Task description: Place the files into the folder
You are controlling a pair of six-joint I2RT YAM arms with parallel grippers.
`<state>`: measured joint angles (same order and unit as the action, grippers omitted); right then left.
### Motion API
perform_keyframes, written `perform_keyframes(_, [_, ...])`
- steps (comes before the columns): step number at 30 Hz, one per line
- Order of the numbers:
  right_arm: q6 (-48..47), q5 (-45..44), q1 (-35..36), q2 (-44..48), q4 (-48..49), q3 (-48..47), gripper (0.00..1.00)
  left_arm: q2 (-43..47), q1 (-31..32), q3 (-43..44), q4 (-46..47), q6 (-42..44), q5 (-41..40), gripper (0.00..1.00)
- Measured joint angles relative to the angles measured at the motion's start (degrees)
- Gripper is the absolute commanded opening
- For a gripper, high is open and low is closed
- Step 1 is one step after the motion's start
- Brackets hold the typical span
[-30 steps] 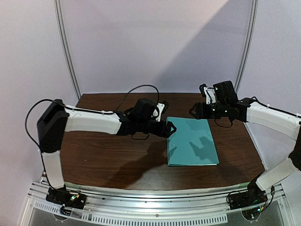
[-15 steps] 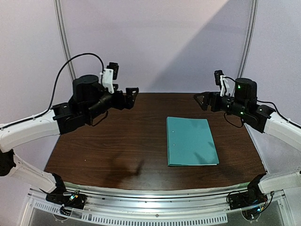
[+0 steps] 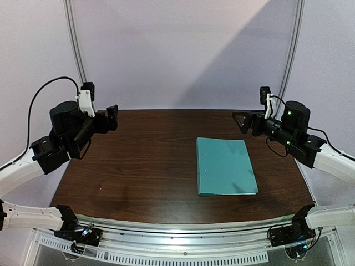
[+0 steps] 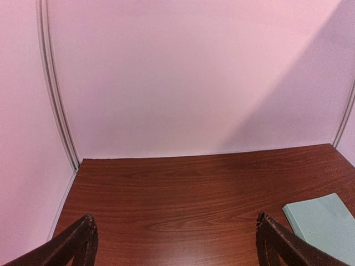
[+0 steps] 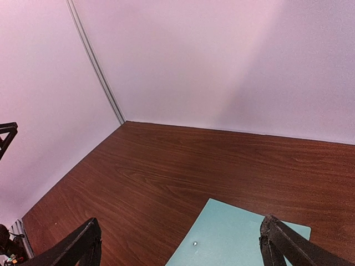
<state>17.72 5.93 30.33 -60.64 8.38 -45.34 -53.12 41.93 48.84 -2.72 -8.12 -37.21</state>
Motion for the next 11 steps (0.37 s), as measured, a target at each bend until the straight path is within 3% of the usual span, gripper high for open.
perform_keyframes(11, [0.09,1.03,0.0,-0.02,2.56,0.68,0.99,-0.13,-0.11,-0.07,-0.22,0.2,-1.03,1.0])
